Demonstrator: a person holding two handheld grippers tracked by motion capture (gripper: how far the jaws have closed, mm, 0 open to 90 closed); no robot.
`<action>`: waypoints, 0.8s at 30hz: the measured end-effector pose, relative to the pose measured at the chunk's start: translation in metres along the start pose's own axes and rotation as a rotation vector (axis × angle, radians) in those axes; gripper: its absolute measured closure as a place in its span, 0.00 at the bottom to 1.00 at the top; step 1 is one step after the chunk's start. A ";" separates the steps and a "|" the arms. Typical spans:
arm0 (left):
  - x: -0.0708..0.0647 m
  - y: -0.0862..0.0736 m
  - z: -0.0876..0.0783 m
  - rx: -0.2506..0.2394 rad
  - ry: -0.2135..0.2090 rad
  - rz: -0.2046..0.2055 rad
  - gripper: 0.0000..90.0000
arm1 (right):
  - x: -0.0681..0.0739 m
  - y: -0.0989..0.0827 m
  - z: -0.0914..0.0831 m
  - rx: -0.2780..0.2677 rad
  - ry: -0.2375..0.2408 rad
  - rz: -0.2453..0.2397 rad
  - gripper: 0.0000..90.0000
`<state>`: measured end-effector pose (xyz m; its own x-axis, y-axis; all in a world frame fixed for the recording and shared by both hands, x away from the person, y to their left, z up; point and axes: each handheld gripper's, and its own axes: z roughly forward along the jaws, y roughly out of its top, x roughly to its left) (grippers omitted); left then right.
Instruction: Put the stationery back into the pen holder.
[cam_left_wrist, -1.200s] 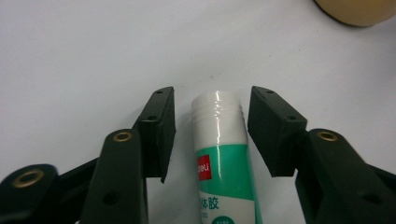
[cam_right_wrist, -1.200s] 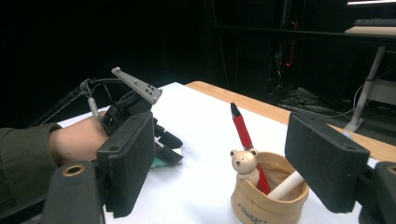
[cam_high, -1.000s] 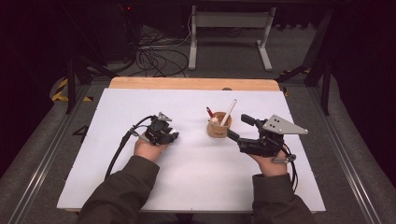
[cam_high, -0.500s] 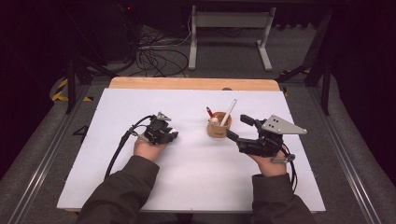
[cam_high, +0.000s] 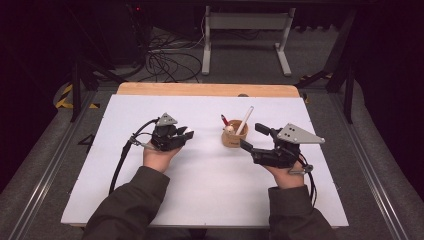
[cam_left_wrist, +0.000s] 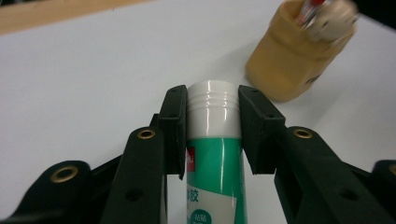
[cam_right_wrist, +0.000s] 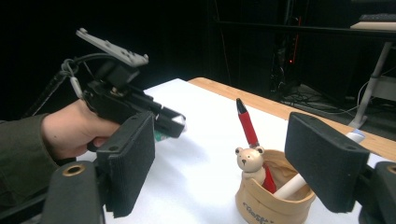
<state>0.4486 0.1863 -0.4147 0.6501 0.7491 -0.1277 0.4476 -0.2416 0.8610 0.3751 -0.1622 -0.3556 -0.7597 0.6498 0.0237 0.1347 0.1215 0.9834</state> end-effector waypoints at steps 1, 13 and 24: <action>-0.002 0.002 -0.003 -0.032 -0.021 -0.003 0.72 | 0.000 0.000 0.000 0.000 0.000 -0.001 0.28; -0.024 0.013 -0.025 -0.211 -0.156 0.002 0.72 | 0.006 -0.004 0.011 0.002 0.023 0.010 0.28; -0.039 0.017 -0.034 -0.295 -0.239 0.004 0.72 | 0.012 -0.009 0.024 -0.014 0.064 0.060 0.31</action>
<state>0.4101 0.1743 -0.3786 0.7917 0.5753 -0.2054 0.2711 -0.0297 0.9621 0.3801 -0.1370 -0.3683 -0.7899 0.6061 0.0939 0.1729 0.0732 0.9822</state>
